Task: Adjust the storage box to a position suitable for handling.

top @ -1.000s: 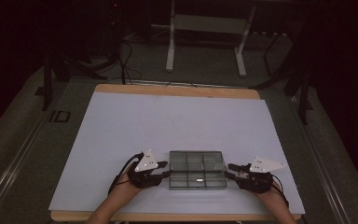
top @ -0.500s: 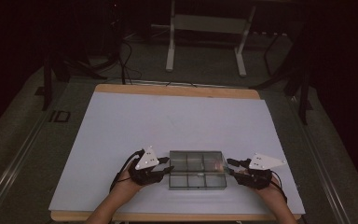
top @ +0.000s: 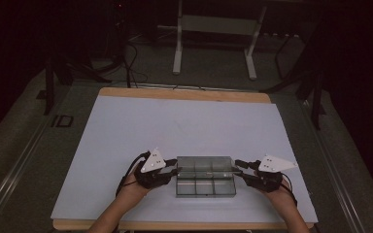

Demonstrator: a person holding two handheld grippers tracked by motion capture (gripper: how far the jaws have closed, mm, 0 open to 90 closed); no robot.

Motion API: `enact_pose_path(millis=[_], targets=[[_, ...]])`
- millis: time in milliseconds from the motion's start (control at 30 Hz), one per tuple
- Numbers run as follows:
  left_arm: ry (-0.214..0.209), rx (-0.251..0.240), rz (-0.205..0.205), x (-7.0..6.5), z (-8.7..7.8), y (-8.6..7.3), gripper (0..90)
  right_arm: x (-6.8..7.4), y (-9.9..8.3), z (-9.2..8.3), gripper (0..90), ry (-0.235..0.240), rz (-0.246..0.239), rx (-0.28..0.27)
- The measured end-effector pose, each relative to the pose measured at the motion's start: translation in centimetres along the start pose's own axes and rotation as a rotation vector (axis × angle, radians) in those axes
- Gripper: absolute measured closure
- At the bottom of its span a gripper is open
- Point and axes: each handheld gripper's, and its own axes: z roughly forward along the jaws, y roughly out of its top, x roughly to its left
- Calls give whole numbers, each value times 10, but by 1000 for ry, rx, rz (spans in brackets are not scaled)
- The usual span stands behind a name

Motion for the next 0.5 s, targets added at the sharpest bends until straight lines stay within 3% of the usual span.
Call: enact_pose_path(millis=[500], targets=[[36, -40, -13, 3, 3, 5, 703, -4, 7, 4, 708, -39, -2, -15]])
